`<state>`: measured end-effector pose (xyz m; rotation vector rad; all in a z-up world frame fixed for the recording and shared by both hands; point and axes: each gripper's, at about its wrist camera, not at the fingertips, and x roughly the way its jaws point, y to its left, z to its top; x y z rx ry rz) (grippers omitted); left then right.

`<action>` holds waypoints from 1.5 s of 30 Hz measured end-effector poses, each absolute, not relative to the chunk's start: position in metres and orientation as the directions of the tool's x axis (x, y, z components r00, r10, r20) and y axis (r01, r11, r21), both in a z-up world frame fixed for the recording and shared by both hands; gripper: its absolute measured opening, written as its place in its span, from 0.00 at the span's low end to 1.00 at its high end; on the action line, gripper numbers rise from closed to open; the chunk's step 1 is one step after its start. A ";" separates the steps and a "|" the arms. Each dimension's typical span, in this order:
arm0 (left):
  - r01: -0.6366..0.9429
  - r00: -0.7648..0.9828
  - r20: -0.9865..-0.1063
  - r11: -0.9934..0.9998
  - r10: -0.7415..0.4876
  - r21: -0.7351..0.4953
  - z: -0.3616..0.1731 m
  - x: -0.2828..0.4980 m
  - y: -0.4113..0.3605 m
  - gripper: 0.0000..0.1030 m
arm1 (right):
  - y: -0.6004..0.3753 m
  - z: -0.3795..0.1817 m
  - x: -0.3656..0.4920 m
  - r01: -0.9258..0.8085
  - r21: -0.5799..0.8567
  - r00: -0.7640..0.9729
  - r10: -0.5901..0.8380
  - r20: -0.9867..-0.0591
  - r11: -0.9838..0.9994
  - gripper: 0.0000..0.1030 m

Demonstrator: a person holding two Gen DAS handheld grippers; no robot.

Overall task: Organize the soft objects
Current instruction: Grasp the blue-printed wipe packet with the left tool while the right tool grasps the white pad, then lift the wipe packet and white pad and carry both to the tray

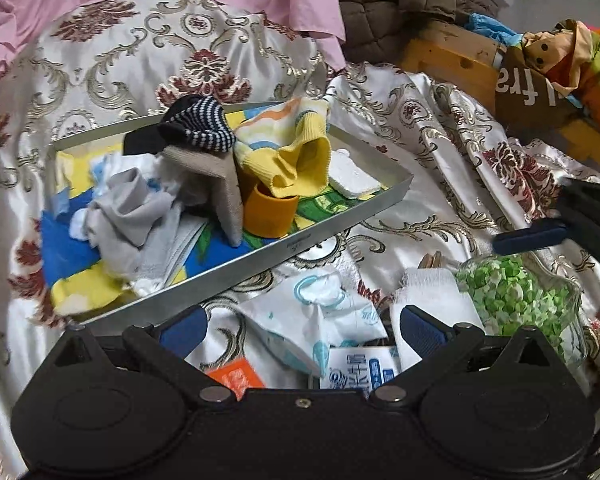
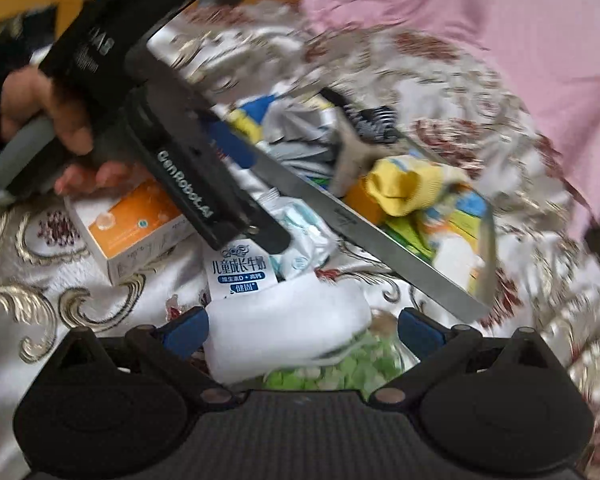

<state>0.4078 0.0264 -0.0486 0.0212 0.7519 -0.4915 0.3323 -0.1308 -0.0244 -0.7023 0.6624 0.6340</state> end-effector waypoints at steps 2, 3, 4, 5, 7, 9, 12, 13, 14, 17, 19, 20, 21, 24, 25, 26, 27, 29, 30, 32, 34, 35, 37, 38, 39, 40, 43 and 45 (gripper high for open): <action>0.436 0.607 -0.666 0.882 -0.435 -0.179 -0.051 0.414 0.027 0.99 | -0.122 -0.027 0.341 -0.748 -0.366 0.584 0.285 -0.760 0.554 0.99; 0.433 0.596 -0.669 0.879 -0.444 -0.198 -0.053 0.417 0.027 0.99 | -0.117 -0.030 0.345 -0.764 -0.363 0.564 0.280 -0.777 0.533 0.99; 0.431 0.586 -0.671 0.876 -0.455 -0.219 -0.054 0.421 0.028 0.99 | -0.114 -0.032 0.349 -0.778 -0.360 0.547 0.274 -0.791 0.514 0.99; 0.429 0.580 -0.671 0.873 -0.463 -0.232 -0.055 0.425 0.028 0.99 | -0.111 -0.034 0.352 -0.792 -0.360 0.532 0.267 -0.804 0.494 0.99; 0.424 0.572 -0.672 0.870 -0.471 -0.250 -0.059 0.431 0.028 0.99 | -0.105 -0.038 0.357 -0.812 -0.363 0.507 0.244 -0.826 0.458 0.99; 0.416 0.546 -0.692 0.869 -0.473 -0.266 -0.064 0.435 0.028 0.97 | -0.103 -0.040 0.361 -0.828 -0.359 0.484 0.226 -0.845 0.430 0.98; 0.421 0.504 -0.714 0.860 -0.486 -0.288 -0.071 0.440 0.026 0.86 | -0.099 -0.045 0.363 -0.849 -0.348 0.450 0.201 -0.870 0.396 0.91; 0.425 0.502 -0.712 0.857 -0.490 -0.290 -0.072 0.440 0.025 0.83 | -0.098 -0.047 0.364 -0.855 -0.347 0.443 0.193 -0.876 0.386 0.90; 0.426 0.503 -0.710 0.857 -0.492 -0.291 -0.073 0.441 0.025 0.82 | -0.098 -0.049 0.364 -0.857 -0.348 0.440 0.186 -0.879 0.380 0.89; 0.433 0.506 -0.703 0.852 -0.500 -0.294 -0.076 0.442 0.022 0.74 | -0.097 -0.055 0.365 -0.861 -0.348 0.428 0.160 -0.889 0.370 0.85; 0.435 0.510 -0.702 0.853 -0.497 -0.288 -0.077 0.442 0.020 0.70 | -0.096 -0.057 0.366 -0.864 -0.341 0.418 0.150 -0.896 0.371 0.79; 0.437 0.511 -0.701 0.853 -0.498 -0.286 -0.077 0.442 0.020 0.66 | -0.096 -0.058 0.365 -0.866 -0.336 0.412 0.149 -0.899 0.371 0.77; 0.437 0.513 -0.699 0.852 -0.499 -0.288 -0.077 0.442 0.020 0.65 | -0.096 -0.059 0.364 -0.868 -0.328 0.406 0.153 -0.901 0.372 0.73; 0.426 0.518 -0.689 0.851 -0.507 -0.306 -0.078 0.443 0.024 0.55 | -0.097 -0.059 0.363 -0.872 -0.311 0.393 0.161 -0.905 0.378 0.63; 0.421 0.521 -0.686 0.852 -0.508 -0.311 -0.078 0.444 0.025 0.51 | -0.098 -0.058 0.362 -0.872 -0.307 0.391 0.166 -0.906 0.381 0.61; 0.417 0.523 -0.683 0.852 -0.510 -0.318 -0.078 0.444 0.027 0.51 | -0.099 -0.057 0.361 -0.870 -0.307 0.394 0.170 -0.903 0.385 0.61; 0.417 0.525 -0.680 0.851 -0.512 -0.320 -0.078 0.443 0.027 0.50 | -0.100 -0.056 0.360 -0.869 -0.307 0.396 0.176 -0.901 0.389 0.60; 0.421 0.529 -0.676 0.850 -0.513 -0.316 -0.077 0.442 0.027 0.49 | -0.103 -0.053 0.359 -0.863 -0.296 0.397 0.188 -0.898 0.409 0.58; 0.422 0.533 -0.674 0.851 -0.512 -0.313 -0.077 0.441 0.026 0.49 | -0.105 -0.051 0.359 -0.859 -0.289 0.397 0.195 -0.897 0.423 0.57; 0.423 0.542 -0.665 0.851 -0.514 -0.312 -0.076 0.439 0.027 0.49 | -0.108 -0.048 0.359 -0.851 -0.274 0.398 0.208 -0.893 0.448 0.55; 0.432 0.551 -0.651 0.846 -0.523 -0.313 -0.074 0.436 0.029 0.48 | -0.110 -0.045 0.357 -0.840 -0.259 0.401 0.225 -0.888 0.477 0.51; 0.437 0.555 -0.644 0.843 -0.527 -0.313 -0.073 0.434 0.029 0.48 | -0.112 -0.043 0.356 -0.834 -0.248 0.403 0.236 -0.884 0.494 0.49; 0.451 0.567 -0.630 0.840 -0.530 -0.302 -0.069 0.428 0.029 0.48 | -0.114 -0.041 0.351 -0.821 -0.230 0.408 0.256 -0.876 0.522 0.38; 0.460 0.570 -0.624 0.837 -0.534 -0.296 -0.067 0.425 0.029 0.48 | -0.115 -0.040 0.348 -0.815 -0.228 0.415 0.263 -0.871 0.533 0.36; 0.467 0.574 -0.619 0.835 -0.536 -0.291 -0.065 0.421 0.029 0.48 | -0.116 -0.041 0.346 -0.810 -0.226 0.421 0.269 -0.866 0.540 0.31; 0.472 0.577 -0.615 0.834 -0.537 -0.285 -0.063 0.417 0.029 0.48 | -0.117 -0.040 0.343 -0.802 -0.224 0.431 0.276 -0.859 0.554 0.27; 0.473 0.590 -0.610 0.839 -0.529 -0.270 -0.056 0.407 0.030 0.48 | -0.120 -0.039 0.334 -0.777 -0.220 0.458 0.291 -0.840 0.590 0.20; 0.468 0.601 -0.606 0.844 -0.522 -0.263 -0.050 0.400 0.032 0.48 | -0.125 -0.037 0.332 -0.762 -0.191 0.462 0.313 -0.830 0.619 0.19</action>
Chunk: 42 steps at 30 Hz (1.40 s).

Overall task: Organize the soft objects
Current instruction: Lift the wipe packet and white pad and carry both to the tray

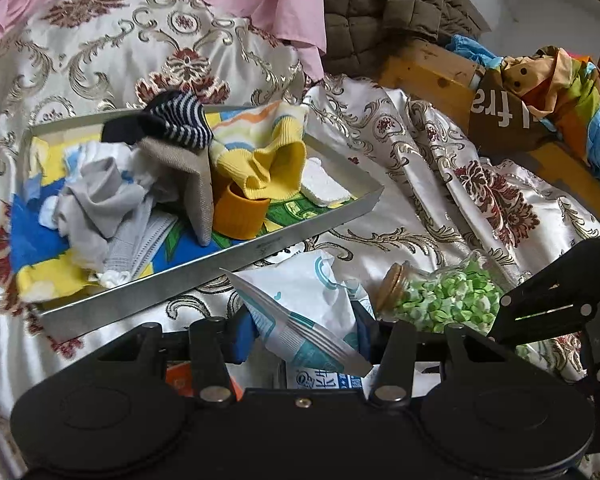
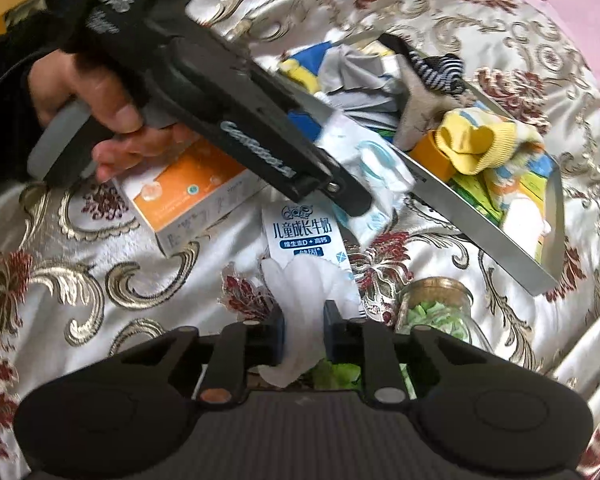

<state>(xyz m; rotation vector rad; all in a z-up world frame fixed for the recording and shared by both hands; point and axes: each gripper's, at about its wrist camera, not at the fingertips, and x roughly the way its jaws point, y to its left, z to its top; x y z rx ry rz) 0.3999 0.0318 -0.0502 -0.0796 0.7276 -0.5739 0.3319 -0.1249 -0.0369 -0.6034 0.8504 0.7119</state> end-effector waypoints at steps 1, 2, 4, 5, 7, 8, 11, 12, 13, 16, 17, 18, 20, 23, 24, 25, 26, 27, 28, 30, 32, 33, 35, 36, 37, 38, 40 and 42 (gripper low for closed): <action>0.467 0.605 -0.603 0.845 -0.520 -0.260 -0.048 0.397 0.033 0.48 | -0.127 -0.036 0.331 -0.753 -0.177 0.467 0.324 -0.823 0.634 0.19; 0.466 0.611 -0.599 0.847 -0.518 -0.257 -0.044 0.393 0.034 0.48 | -0.130 -0.034 0.328 -0.742 -0.167 0.476 0.334 -0.813 0.649 0.18; 0.461 0.628 -0.586 0.851 -0.512 -0.250 -0.037 0.386 0.034 0.48 | -0.135 -0.030 0.324 -0.727 -0.163 0.496 0.344 -0.797 0.667 0.17; 0.459 0.635 -0.579 0.853 -0.511 -0.249 -0.034 0.383 0.034 0.48 | -0.137 -0.028 0.323 -0.720 -0.164 0.506 0.349 -0.789 0.674 0.17; 0.454 0.646 -0.572 0.857 -0.505 -0.244 -0.026 0.379 0.034 0.49 | -0.140 -0.021 0.319 -0.703 -0.174 0.535 0.352 -0.768 0.689 0.17; 0.448 0.653 -0.569 0.861 -0.500 -0.243 -0.022 0.379 0.033 0.49 | -0.142 -0.017 0.320 -0.693 -0.181 0.552 0.351 -0.756 0.698 0.17; 0.429 0.670 -0.550 0.864 -0.500 -0.263 -0.004 0.385 0.035 0.49 | -0.146 -0.005 0.326 -0.652 -0.200 0.604 0.340 -0.721 0.732 0.17; 0.426 0.678 -0.541 0.866 -0.497 -0.262 0.002 0.389 0.035 0.49 | -0.148 -0.001 0.330 -0.637 -0.203 0.618 0.336 -0.711 0.744 0.17; 0.425 0.689 -0.537 0.871 -0.487 -0.246 0.009 0.393 0.035 0.49 | -0.150 0.003 0.335 -0.623 -0.206 0.632 0.330 -0.701 0.755 0.17; 0.415 0.725 -0.529 0.893 -0.440 -0.174 0.026 0.413 0.032 0.49 | -0.154 0.020 0.355 -0.574 -0.225 0.680 0.305 -0.667 0.787 0.17; 0.410 0.735 -0.524 0.898 -0.430 -0.163 0.030 0.421 0.032 0.49 | -0.155 0.025 0.365 -0.557 -0.223 0.692 0.298 -0.657 0.800 0.17; 0.402 0.744 -0.519 0.902 -0.421 -0.156 0.034 0.430 0.031 0.49 | -0.157 0.029 0.373 -0.541 -0.223 0.704 0.291 -0.648 0.811 0.17; 0.392 0.756 -0.514 0.909 -0.406 -0.142 0.039 0.454 0.029 0.49 | -0.159 0.038 0.396 -0.507 -0.230 0.731 0.274 -0.625 0.831 0.17; 0.374 0.762 -0.521 0.918 -0.385 -0.132 0.040 0.489 0.023 0.49 | -0.165 0.046 0.438 -0.464 -0.214 0.758 0.260 -0.598 0.860 0.18; 0.374 0.759 -0.525 0.918 -0.385 -0.132 0.039 0.501 0.021 0.49 | -0.167 0.046 0.451 -0.455 -0.210 0.763 0.258 -0.592 0.865 0.18; 0.373 0.757 -0.531 0.919 -0.380 -0.126 0.037 0.515 0.018 0.49 | -0.169 0.046 0.468 -0.443 -0.201 0.768 0.254 -0.587 0.874 0.18; 0.373 0.754 -0.538 0.920 -0.376 -0.120 0.035 0.527 0.016 0.49 | -0.172 0.046 0.484 -0.434 -0.188 0.768 0.253 -0.588 0.881 0.18; 0.373 0.748 -0.549 0.920 -0.373 -0.118 0.032 0.541 0.014 0.49 | -0.175 0.044 0.497 -0.423 -0.176 0.769 0.250 -0.588 0.889 0.19; 0.372 0.741 -0.560 0.921 -0.372 -0.119 0.029 0.553 0.012 0.49 | -0.177 0.042 0.511 -0.409 -0.162 0.770 0.244 -0.590 0.898 0.19; 0.372 0.725 -0.580 0.920 -0.372 -0.126 0.023 0.574 0.007 0.49 | -0.180 0.036 0.537 -0.392 -0.125 0.759 0.244 -0.604 0.911 0.19; 0.379 0.708 -0.601 0.917 -0.372 -0.121 0.016 0.592 0.001 0.49 | -0.180 0.028 0.562 -0.371 -0.099 0.745 0.232 -0.626 0.923 0.19; 0.381 0.697 -0.614 0.917 -0.369 -0.119 0.012 0.600 -0.001 0.49 | -0.180 0.024 0.570 -0.369 -0.090 0.736 0.232 -0.636 0.925 0.19; 0.377 0.676 -0.637 0.917 -0.371 -0.135 0.005 0.614 -0.005 0.49 | -0.179 0.017 0.586 -0.363 -0.084 0.725 0.225 -0.651 0.928 0.19; 0.371 0.665 -0.648 0.917 -0.371 -0.144 0.002 0.621 -0.006 0.49 | -0.178 0.013 0.592 -0.364 -0.082 0.719 0.223 -0.658 0.928 0.19; 0.366 0.657 -0.658 0.918 -0.369 -0.150 -0.001 0.627 -0.007 0.49 | -0.177 0.010 0.597 -0.363 -0.079 0.712 0.221 -0.666 0.928 0.20; 0.363 0.649 -0.664 0.918 -0.370 -0.157 -0.004 0.632 -0.008 0.49 | -0.177 0.005 0.603 -0.359 -0.076 0.706 0.218 -0.674 0.930 0.20; 0.352 0.632 -0.679 0.919 -0.372 -0.176 -0.012 0.639 -0.009 0.49 | -0.176 -0.001 0.609 -0.347 -0.072 0.700 0.207 -0.684 0.935 0.21; 0.341 0.629 -0.683 0.921 -0.371 -0.185 -0.018 0.642 -0.009 0.50 | -0.176 -0.006 0.613 -0.336 -0.065 0.692 0.200 -0.693 0.939 0.21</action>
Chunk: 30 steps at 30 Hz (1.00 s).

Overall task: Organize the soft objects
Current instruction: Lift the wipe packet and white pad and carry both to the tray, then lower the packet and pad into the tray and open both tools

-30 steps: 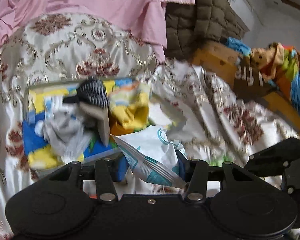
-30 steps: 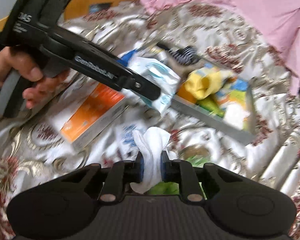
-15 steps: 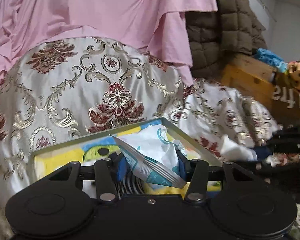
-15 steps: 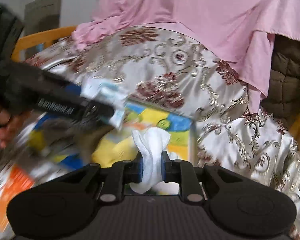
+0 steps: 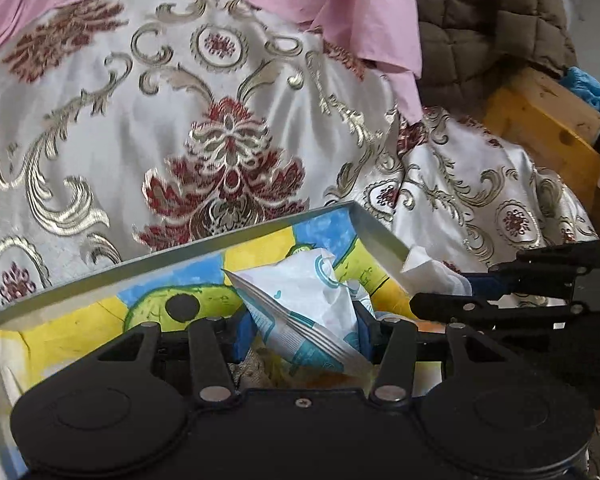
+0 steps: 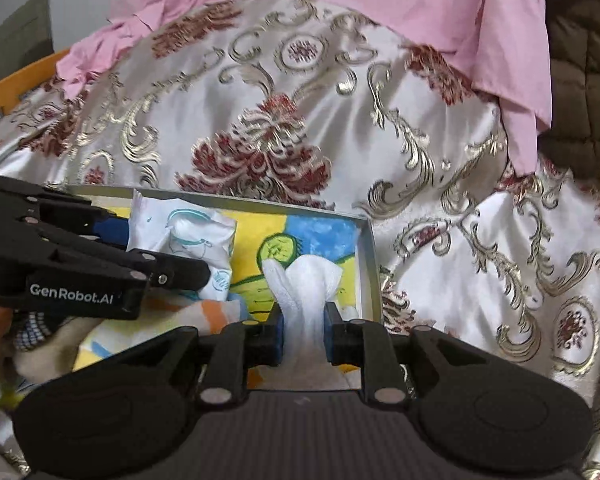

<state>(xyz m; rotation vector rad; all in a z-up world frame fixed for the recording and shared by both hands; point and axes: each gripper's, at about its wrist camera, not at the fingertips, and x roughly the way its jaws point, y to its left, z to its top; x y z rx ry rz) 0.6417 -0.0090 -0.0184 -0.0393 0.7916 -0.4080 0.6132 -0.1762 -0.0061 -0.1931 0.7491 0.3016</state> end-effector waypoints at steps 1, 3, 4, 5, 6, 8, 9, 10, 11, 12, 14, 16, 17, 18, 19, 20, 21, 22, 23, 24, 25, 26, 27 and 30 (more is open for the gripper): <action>0.341 0.628 -0.683 0.921 -0.372 -0.189 -0.021 0.642 -0.010 0.50 | -0.176 -0.008 0.614 -0.338 -0.066 0.689 0.199 -0.697 0.939 0.23; 0.343 0.629 -0.682 0.921 -0.373 -0.188 -0.023 0.642 -0.011 0.50 | -0.176 -0.010 0.613 -0.338 -0.069 0.690 0.197 -0.697 0.938 0.24; 0.343 0.632 -0.678 0.920 -0.376 -0.190 -0.024 0.641 -0.011 0.50 | -0.176 -0.010 0.613 -0.334 -0.066 0.692 0.198 -0.694 0.940 0.27; 0.342 0.635 -0.674 0.920 -0.377 -0.192 -0.024 0.640 -0.011 0.50 | -0.177 -0.011 0.613 -0.326 -0.058 0.695 0.198 -0.691 0.944 0.29; 0.342 0.639 -0.671 0.920 -0.377 -0.191 -0.024 0.639 -0.011 0.50 | -0.178 -0.011 0.613 -0.321 -0.054 0.698 0.198 -0.689 0.946 0.30; 0.344 0.647 -0.666 0.922 -0.371 -0.179 -0.024 0.636 -0.011 0.51 | -0.179 -0.012 0.611 -0.313 -0.047 0.703 0.198 -0.683 0.949 0.32; 0.345 0.652 -0.662 0.923 -0.368 -0.174 -0.024 0.635 -0.011 0.52 | -0.179 -0.013 0.610 -0.311 -0.046 0.705 0.198 -0.681 0.949 0.33; 0.343 0.656 -0.660 0.924 -0.366 -0.172 -0.025 0.633 -0.011 0.52 | -0.180 -0.013 0.609 -0.308 -0.046 0.708 0.196 -0.678 0.950 0.34; 0.341 0.658 -0.659 0.924 -0.365 -0.172 -0.025 0.633 -0.010 0.53 | -0.181 -0.013 0.607 -0.304 -0.048 0.713 0.193 -0.674 0.952 0.35; 0.339 0.660 -0.658 0.925 -0.363 -0.171 -0.025 0.631 -0.011 0.54 | -0.181 -0.013 0.606 -0.302 -0.049 0.715 0.192 -0.672 0.952 0.36; 0.339 0.662 -0.659 0.927 -0.358 -0.162 -0.024 0.629 -0.013 0.58 | -0.183 -0.013 0.604 -0.289 -0.047 0.723 0.186 -0.666 0.956 0.38; 0.341 0.664 -0.660 0.928 -0.351 -0.151 -0.022 0.627 -0.015 0.61 | -0.186 -0.013 0.602 -0.277 -0.041 0.726 0.181 -0.663 0.960 0.42; 0.341 0.665 -0.660 0.928 -0.349 -0.148 -0.022 0.626 -0.016 0.63 | -0.187 -0.013 0.601 -0.270 -0.039 0.728 0.178 -0.662 0.962 0.43; 0.339 0.666 -0.661 0.929 -0.347 -0.146 -0.022 0.625 -0.016 0.63 | -0.189 -0.013 0.600 -0.266 -0.035 0.727 0.176 -0.663 0.963 0.45; 0.336 0.668 -0.660 0.931 -0.344 -0.145 -0.021 0.624 -0.016 0.63 | -0.190 -0.012 0.598 -0.264 -0.031 0.728 0.178 -0.662 0.964 0.46; 0.334 0.669 -0.659 0.931 -0.342 -0.144 -0.021 0.623 -0.016 0.64 | -0.191 -0.012 0.597 -0.262 -0.028 0.730 0.179 -0.660 0.965 0.48; 0.331 0.672 -0.657 0.932 -0.341 -0.145 -0.020 0.621 -0.015 0.65 | -0.192 -0.011 0.594 -0.260 -0.027 0.732 0.179 -0.657 0.965 0.52; 0.328 0.677 -0.653 0.933 -0.341 -0.147 -0.019 0.619 -0.015 0.66 | -0.193 -0.010 0.592 -0.261 -0.025 0.735 0.182 -0.653 0.965 0.55; 0.326 0.679 -0.650 0.933 -0.342 -0.149 -0.018 0.617 -0.014 0.68 | -0.194 -0.009 0.590 -0.260 -0.022 0.739 0.184 -0.648 0.965 0.56; 0.324 0.683 -0.646 0.934 -0.341 -0.150 -0.017 0.615 -0.014 0.69 | -0.195 -0.009 0.588 -0.258 -0.017 0.741 0.186 -0.645 0.966 0.59; 0.322 0.687 -0.642 0.935 -0.340 -0.150 -0.015 0.612 -0.014 0.70 | -0.196 -0.008 0.586 -0.256 -0.011 0.741 0.189 -0.645 0.967 0.61; 0.321 0.691 -0.639 0.935 -0.338 -0.148 -0.014 0.609 -0.013 0.72 | -0.196 -0.007 0.584 -0.255 -0.008 0.741 0.190 -0.645 0.967 0.61; 0.319 0.693 -0.638 0.936 -0.336 -0.146 -0.013 0.606 -0.013 0.73 | -0.197 -0.006 0.582 -0.258 -0.007 0.742 0.193 -0.642 0.966 0.62; 0.306 0.699 -0.636 0.941 -0.327 -0.148 -0.011 0.598 -0.009 0.74 | -0.199 -0.001 0.573 -0.257 -0.013 0.752 0.191 -0.631 0.966 0.67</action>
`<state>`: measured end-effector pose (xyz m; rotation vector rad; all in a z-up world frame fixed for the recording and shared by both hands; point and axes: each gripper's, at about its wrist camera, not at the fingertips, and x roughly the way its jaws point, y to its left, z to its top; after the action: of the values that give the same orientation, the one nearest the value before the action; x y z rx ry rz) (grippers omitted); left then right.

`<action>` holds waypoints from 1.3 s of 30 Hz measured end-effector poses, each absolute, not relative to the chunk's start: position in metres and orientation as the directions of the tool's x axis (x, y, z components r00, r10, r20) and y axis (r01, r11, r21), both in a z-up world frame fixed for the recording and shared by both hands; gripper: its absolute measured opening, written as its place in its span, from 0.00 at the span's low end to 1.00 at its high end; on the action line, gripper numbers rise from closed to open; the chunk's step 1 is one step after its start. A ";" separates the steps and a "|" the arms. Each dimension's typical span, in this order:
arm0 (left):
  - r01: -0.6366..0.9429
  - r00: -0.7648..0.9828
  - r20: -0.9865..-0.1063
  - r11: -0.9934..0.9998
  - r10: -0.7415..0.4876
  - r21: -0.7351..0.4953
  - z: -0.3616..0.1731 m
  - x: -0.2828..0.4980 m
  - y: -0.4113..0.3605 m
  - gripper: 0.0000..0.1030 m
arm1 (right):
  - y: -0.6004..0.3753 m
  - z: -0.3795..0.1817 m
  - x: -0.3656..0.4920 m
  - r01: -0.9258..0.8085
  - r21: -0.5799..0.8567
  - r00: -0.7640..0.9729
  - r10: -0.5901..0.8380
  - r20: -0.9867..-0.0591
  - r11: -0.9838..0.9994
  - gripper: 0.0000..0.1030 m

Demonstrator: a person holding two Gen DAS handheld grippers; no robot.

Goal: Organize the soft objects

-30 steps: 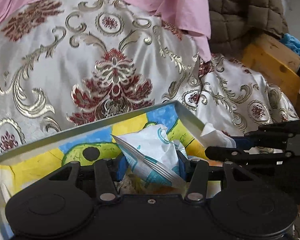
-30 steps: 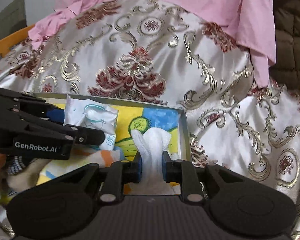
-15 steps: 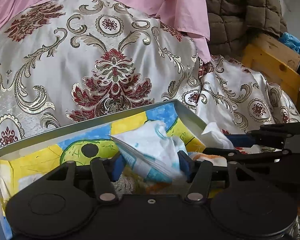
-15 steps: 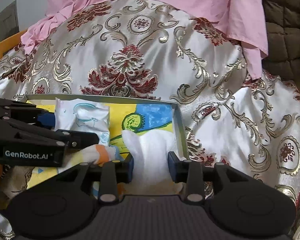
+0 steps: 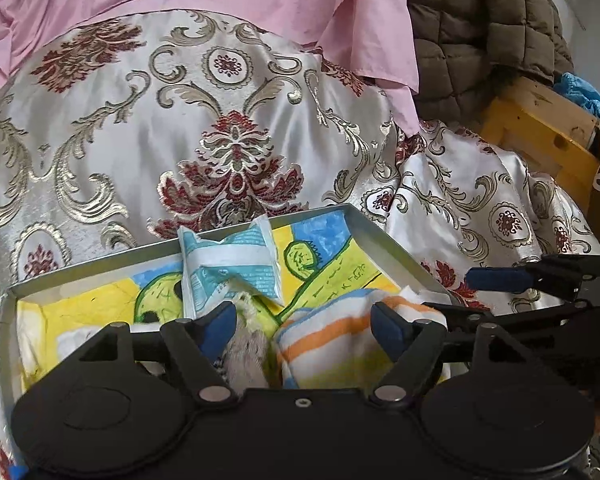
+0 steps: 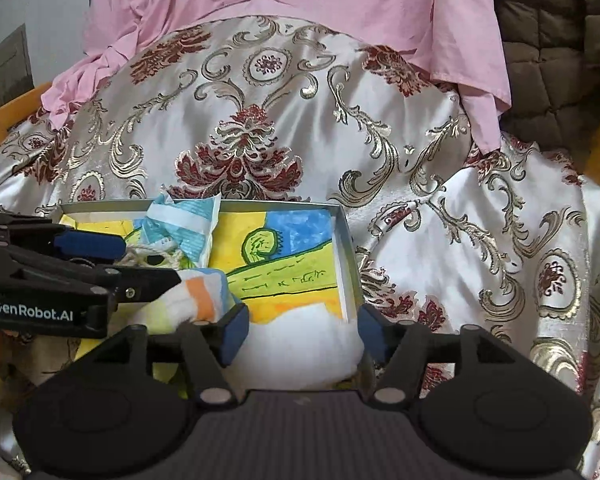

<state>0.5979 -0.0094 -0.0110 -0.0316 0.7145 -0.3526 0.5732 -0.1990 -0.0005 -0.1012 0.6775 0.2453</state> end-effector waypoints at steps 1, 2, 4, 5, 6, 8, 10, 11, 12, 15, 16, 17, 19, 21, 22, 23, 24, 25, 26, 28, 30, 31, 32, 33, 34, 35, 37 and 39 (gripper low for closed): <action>0.297 0.703 -0.635 0.944 -0.320 -0.147 -0.010 0.595 -0.008 0.74 | -0.200 0.002 0.570 -0.252 -0.012 0.755 0.189 -0.628 0.968 0.68; 0.288 0.708 -0.632 0.946 -0.315 -0.149 -0.010 0.591 -0.005 0.74 | -0.202 0.004 0.567 -0.249 -0.010 0.758 0.188 -0.625 0.969 0.69; 0.269 0.718 -0.625 0.950 -0.307 -0.157 -0.007 0.584 0.000 0.75 | -0.205 0.009 0.560 -0.239 -0.005 0.767 0.185 -0.615 0.971 0.71; 0.261 0.724 -0.620 0.952 -0.302 -0.160 -0.006 0.580 0.003 0.76 | -0.207 0.012 0.556 -0.236 -0.004 0.771 0.184 -0.610 0.972 0.72; 0.252 0.731 -0.615 0.954 -0.297 -0.162 -0.004 0.576 0.006 0.76 | -0.209 0.015 0.551 -0.232 -0.003 0.776 0.183 -0.604 0.973 0.74; 0.235 0.745 -0.602 0.958 -0.288 -0.167 0.001 0.567 0.010 0.77 | -0.212 0.022 0.542 -0.227 -0.002 0.786 0.182 -0.591 0.974 0.78; 0.226 0.753 -0.594 0.959 -0.283 -0.170 0.007 0.558 0.014 0.78 | -0.216 0.030 0.530 -0.220 0.007 0.798 0.184 -0.574 0.975 0.81; 0.223 0.758 -0.588 0.960 -0.281 -0.171 0.011 0.553 0.015 0.78 | -0.217 0.035 0.526 -0.218 0.011 0.802 0.186 -0.568 0.976 0.81; 0.222 0.763 -0.581 0.960 -0.281 -0.173 0.014 0.546 0.015 0.79 | -0.218 0.039 0.521 -0.217 0.013 0.806 0.187 -0.562 0.976 0.82; 0.218 0.784 -0.553 0.959 -0.282 -0.180 0.027 0.524 0.017 0.81 | -0.221 0.054 0.503 -0.214 0.016 0.821 0.189 -0.539 0.977 0.84; 0.213 0.791 -0.544 0.960 -0.280 -0.184 0.031 0.517 0.017 0.83 | -0.222 0.058 0.496 -0.212 0.021 0.826 0.191 -0.530 0.977 0.85; 0.209 0.798 -0.535 0.960 -0.279 -0.189 0.035 0.508 0.018 0.85 | -0.223 0.064 0.488 -0.210 0.029 0.831 0.194 -0.521 0.977 0.86; 0.201 0.810 -0.517 0.960 -0.276 -0.197 0.043 0.490 0.019 0.86 | -0.224 0.072 0.476 -0.209 0.040 0.840 0.200 -0.505 0.977 0.87; 0.195 0.819 -0.504 0.960 -0.273 -0.203 0.049 0.474 0.021 0.86 | -0.225 0.082 0.460 -0.211 0.049 0.848 0.208 -0.487 0.976 0.88; 0.190 0.825 -0.497 0.960 -0.271 -0.207 0.053 0.464 0.022 0.86 | -0.225 0.085 0.453 -0.213 0.053 0.851 0.212 -0.481 0.976 0.90; 0.187 0.830 -0.489 0.959 -0.269 -0.211 0.056 0.456 0.022 0.88 | -0.226 0.089 0.445 -0.215 0.058 0.854 0.217 -0.473 0.975 0.90; 0.185 0.834 -0.481 0.959 -0.268 -0.214 0.060 0.446 0.023 0.89 | -0.226 0.093 0.438 -0.218 0.064 0.857 0.222 -0.466 0.974 0.92; 0.183 0.838 -0.475 0.959 -0.268 -0.217 0.063 0.438 0.024 0.93 | -0.226 0.096 0.430 -0.223 0.069 0.858 0.229 -0.460 0.972 0.93; 0.179 0.843 -0.469 0.959 -0.265 -0.220 0.065 0.430 0.025 0.96 | -0.226 0.099 0.421 -0.229 0.071 0.859 0.236 -0.454 0.971 0.93; 0.171 0.853 -0.455 0.960 -0.258 -0.223 0.070 0.412 0.026 0.96 | -0.226 0.105 0.406 -0.234 0.075 0.863 0.243 -0.443 0.969 0.96; 0.170 0.856 -0.448 0.959 -0.257 -0.226 0.075 0.398 0.026 0.96 | -0.227 0.109 0.390 -0.241 0.085 0.866 0.254 -0.431 0.967 0.98; 0.168 0.860 -0.442 0.958 -0.257 -0.230 0.077 0.390 0.027 0.97 | -0.227 0.111 0.383 -0.243 0.089 0.868 0.257 -0.424 0.966 0.99; 0.166 0.863 -0.436 0.958 -0.257 -0.235 0.079 0.383 0.027 0.98 | -0.228 0.113 0.375 -0.244 0.092 0.870 0.260 -0.418 0.965 0.99; 0.165 0.867 -0.428 0.957 -0.256 -0.239 0.082 0.375 0.027 0.99 | -0.228 0.115 0.367 -0.246 0.094 0.872 0.263 -0.412 0.965 1.00; 0.166 0.870 -0.421 0.956 -0.257 -0.241 0.083 0.368 0.027 0.99 | -0.229 0.116 0.360 -0.249 0.095 0.874 0.266 -0.407 0.964 1.00; 0.166 0.873 -0.416 0.957 -0.255 -0.238 0.085 0.361 0.026 0.99 | -0.230 0.118 0.353 -0.252 0.094 0.875 0.268 -0.403 0.963 1.00; 0.169 0.878 -0.406 0.958 -0.253 -0.232 0.089 0.349 0.025 0.99 | -0.232 0.120 0.341 -0.256 0.102 0.876 0.275 -0.397 0.961 1.00; 0.174 0.883 -0.394 0.958 -0.253 -0.227 0.092 0.337 0.022 0.99 | -0.235 0.122 0.329 -0.261 0.113 0.875 0.284 -0.392 0.959 1.00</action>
<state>0.3366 0.0225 0.0920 -0.1879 0.4344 -0.2236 0.3291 -0.2349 0.1219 0.0571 0.4174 0.2844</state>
